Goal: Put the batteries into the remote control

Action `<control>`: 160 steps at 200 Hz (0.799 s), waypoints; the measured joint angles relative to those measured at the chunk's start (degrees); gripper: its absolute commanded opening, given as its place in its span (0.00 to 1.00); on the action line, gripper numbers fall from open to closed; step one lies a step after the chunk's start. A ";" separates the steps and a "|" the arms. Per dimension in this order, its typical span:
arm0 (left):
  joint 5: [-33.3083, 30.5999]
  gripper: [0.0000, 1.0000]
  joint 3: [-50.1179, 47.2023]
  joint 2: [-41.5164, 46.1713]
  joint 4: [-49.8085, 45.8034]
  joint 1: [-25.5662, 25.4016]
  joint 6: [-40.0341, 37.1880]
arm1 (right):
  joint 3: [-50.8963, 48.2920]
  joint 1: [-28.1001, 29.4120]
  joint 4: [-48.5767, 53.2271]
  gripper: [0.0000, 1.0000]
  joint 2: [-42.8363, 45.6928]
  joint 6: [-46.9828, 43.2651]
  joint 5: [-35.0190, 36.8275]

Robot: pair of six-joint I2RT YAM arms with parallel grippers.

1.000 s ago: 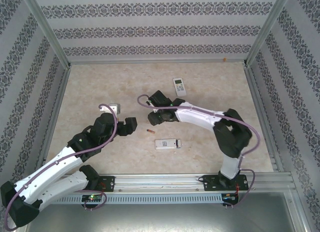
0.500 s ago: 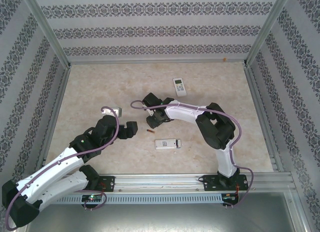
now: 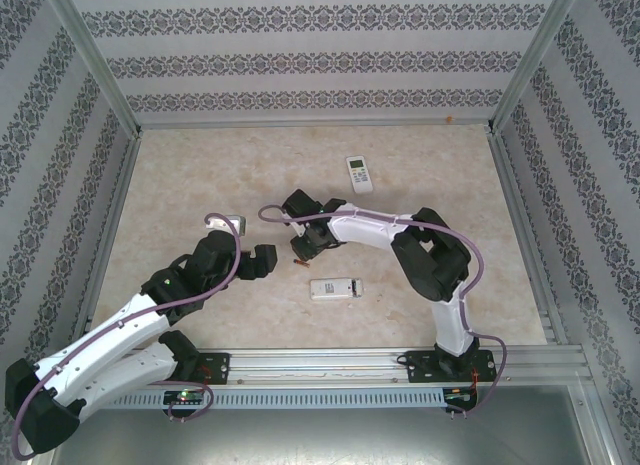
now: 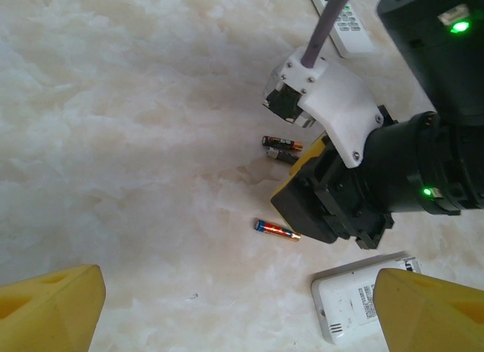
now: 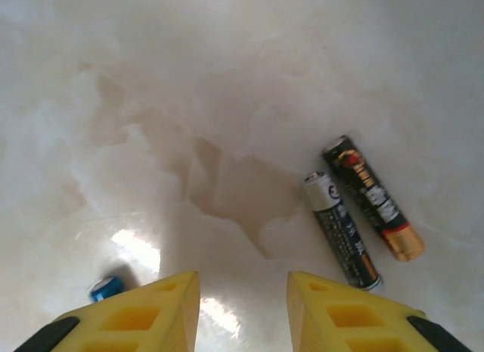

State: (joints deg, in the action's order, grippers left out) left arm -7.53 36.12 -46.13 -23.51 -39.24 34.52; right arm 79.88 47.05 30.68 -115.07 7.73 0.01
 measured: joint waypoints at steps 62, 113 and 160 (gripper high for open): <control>0.24 0.94 -0.76 -0.15 0.52 0.00 0.00 | -0.96 -0.44 -0.85 0.47 2.97 2.82 3.10; 0.22 0.97 -0.76 -0.15 0.85 0.00 0.00 | 0.74 -0.81 -0.94 0.49 0.04 3.10 4.04; 0.22 0.97 -0.76 -0.15 1.09 0.00 -0.02 | 1.60 -0.81 -0.92 0.50 -1.70 3.23 4.07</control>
State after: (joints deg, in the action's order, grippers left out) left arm -7.31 35.35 -46.28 -22.41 -39.24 34.50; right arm 81.47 46.24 29.76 -116.77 10.96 4.08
